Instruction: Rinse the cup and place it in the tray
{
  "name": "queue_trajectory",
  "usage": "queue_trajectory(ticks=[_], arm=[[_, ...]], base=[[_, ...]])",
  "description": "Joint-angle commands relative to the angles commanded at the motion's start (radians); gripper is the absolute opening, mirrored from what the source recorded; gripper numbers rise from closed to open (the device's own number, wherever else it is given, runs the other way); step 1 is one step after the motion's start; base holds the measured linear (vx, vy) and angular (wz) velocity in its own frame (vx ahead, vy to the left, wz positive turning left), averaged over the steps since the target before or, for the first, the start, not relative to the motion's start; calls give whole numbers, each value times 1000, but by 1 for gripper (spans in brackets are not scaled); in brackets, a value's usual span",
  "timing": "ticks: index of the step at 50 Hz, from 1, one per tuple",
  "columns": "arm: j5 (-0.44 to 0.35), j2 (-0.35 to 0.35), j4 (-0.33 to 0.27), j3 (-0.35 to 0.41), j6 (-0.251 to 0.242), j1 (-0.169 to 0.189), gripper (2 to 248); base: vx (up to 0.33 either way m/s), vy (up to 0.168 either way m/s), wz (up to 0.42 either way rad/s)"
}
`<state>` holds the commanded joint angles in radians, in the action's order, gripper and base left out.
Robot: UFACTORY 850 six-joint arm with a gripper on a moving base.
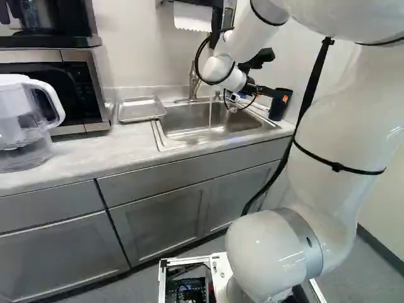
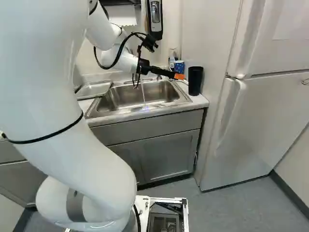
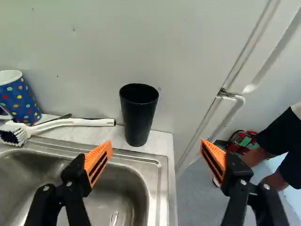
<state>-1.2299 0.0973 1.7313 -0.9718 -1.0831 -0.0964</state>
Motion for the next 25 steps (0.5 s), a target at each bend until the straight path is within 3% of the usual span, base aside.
queue_trajectory(ticks=[25], arm=[[0, 105, 0, -119, 0, 65, 247]], base=[[0, 0, 0]])
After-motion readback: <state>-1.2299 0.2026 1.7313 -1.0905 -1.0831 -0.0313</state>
